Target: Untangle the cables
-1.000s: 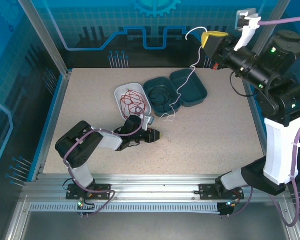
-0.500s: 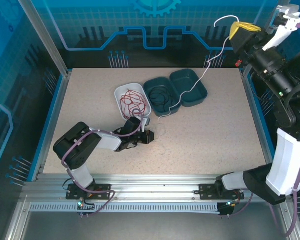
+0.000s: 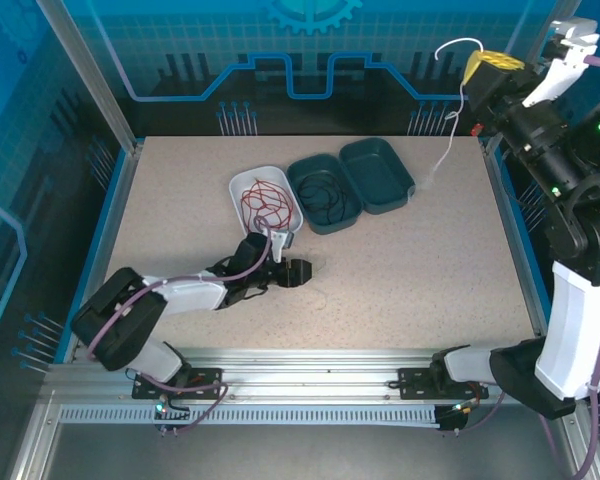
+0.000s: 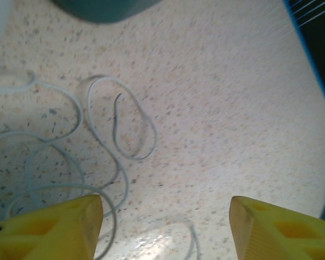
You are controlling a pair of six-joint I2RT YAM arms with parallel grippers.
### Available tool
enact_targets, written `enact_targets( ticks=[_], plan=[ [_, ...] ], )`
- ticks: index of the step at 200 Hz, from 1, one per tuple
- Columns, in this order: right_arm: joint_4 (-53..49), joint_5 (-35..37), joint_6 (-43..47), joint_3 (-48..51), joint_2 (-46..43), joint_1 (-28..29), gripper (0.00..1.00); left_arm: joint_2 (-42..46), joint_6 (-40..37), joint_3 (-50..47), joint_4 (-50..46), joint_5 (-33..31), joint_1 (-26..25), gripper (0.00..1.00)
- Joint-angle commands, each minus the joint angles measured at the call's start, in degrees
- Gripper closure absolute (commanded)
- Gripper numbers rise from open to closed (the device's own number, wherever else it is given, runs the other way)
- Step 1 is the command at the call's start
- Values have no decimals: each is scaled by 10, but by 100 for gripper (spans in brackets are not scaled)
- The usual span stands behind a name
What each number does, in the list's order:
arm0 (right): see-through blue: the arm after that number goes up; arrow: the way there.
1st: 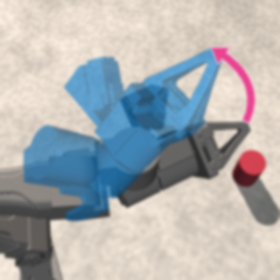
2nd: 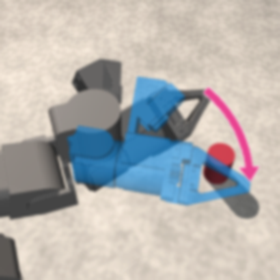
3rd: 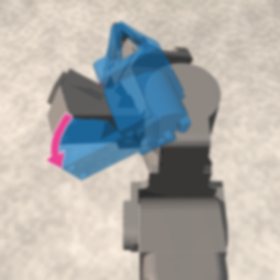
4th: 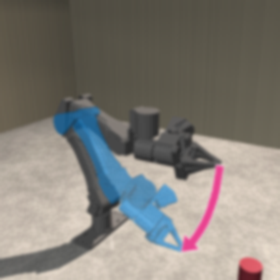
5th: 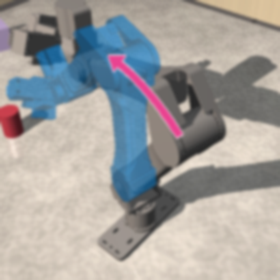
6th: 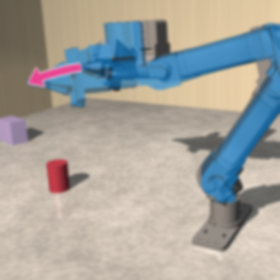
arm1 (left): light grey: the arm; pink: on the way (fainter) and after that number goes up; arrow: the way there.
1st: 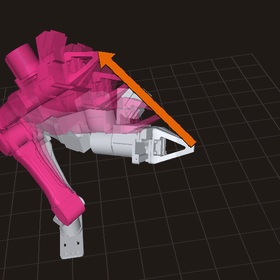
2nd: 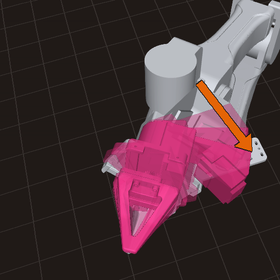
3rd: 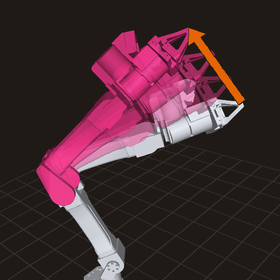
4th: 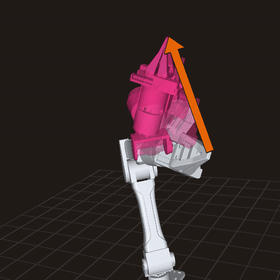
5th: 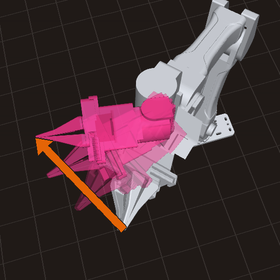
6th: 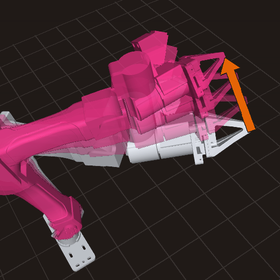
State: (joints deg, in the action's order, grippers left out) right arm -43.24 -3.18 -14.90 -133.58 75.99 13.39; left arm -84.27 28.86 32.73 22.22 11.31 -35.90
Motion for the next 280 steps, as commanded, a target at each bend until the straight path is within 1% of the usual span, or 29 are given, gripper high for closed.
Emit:
enact_targets(
  ticks=[1, 11, 28, 31, 52, 67, 87, 114, 147, 161, 174, 202, 228, 280],
  plan=[
    [12, 2, 3, 8, 21, -22, 98, 52, -19, 2, -47, -9, 0, 25],
    [10, -9, -1, 8, 34, -33, 98, 75, -23, 5, -64, -12, 0, 19],
    [21, -28, -5, 16, 58, -50, 98, 115, -28, 8, -91, -19, 0, 2],
    [25, -31, -5, 18, 61, -52, 98, 122, -29, 9, -97, -20, 0, 1],
    [58, -62, -12, 22, 93, -72, 99, 167, -39, 15, -141, -36, 0, 1],
    [74, -80, -17, 3, 124, -82, 99, 198, -47, 20, -174, -50, 0, 1],
    [89, -89, -15, -33, 170, -82, 98, 239, -55, 20, -211, -72, 0, 1],
    [126, -104, -10, -53, 220, -84, 97, 285, -60, 20, -251, -100, 0, 1],
    [108, -101, -9, -143, 298, -86, 97, 331, -61, 17, -286, -128, 0, 1],
    [105, -98, -10, -158, 316, -86, 96, 346, -63, 12, -291, -137, 1, 1],
    [116, -91, -12, -132, 316, -86, 96, 356, -63, 6, -289, -143, 1, 1],
    [155, -74, -5, -23, 294, -86, 98, 360, -64, 1, -286, -148, 1, 1],
    [171, -53, 2, 54, 269, -86, 98, 359, -69, 2, -288, -148, 1, 1],
    [200, -47, -2, 159, 218, -85, 98, 353, -66, 0, -281, -146, 1, 1]
  ],
)
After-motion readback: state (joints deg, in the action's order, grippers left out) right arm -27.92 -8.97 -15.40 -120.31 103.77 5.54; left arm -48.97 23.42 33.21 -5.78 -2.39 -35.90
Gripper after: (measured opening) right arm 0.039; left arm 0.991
